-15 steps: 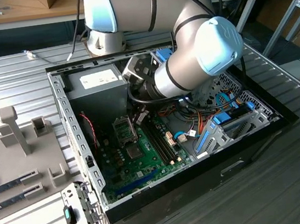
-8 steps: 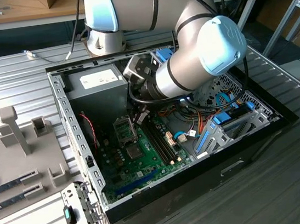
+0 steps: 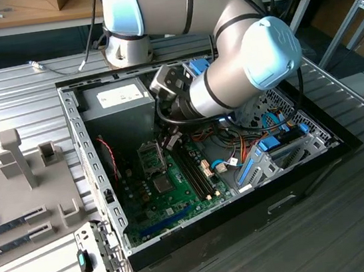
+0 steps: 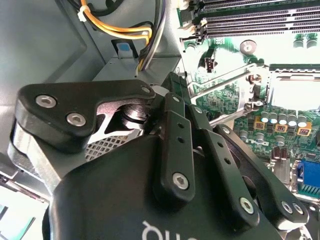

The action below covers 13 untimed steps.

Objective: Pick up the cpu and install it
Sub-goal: 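Close the cpu cover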

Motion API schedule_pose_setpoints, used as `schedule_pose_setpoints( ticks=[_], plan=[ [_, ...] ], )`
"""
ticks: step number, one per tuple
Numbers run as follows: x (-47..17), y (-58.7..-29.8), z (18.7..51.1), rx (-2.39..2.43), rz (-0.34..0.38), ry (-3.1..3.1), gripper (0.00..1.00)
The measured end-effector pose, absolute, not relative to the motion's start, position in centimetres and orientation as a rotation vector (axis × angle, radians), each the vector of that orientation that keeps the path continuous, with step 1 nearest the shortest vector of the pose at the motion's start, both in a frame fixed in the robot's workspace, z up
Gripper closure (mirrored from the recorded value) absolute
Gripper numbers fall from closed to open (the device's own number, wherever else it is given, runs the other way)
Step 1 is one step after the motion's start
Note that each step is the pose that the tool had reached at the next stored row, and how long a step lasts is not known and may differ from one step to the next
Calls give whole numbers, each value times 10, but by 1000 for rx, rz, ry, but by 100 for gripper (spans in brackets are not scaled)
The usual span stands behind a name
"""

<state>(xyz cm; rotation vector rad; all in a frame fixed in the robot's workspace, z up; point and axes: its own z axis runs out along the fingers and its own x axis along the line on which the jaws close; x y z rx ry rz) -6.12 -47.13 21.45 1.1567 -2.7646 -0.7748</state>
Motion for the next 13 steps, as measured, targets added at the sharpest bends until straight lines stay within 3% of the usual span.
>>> schedule_pose_setpoints(
  ticks=[13],
  plan=[
    [-61, -476, 218, 1159, -797, -2764, 89]
  ],
)
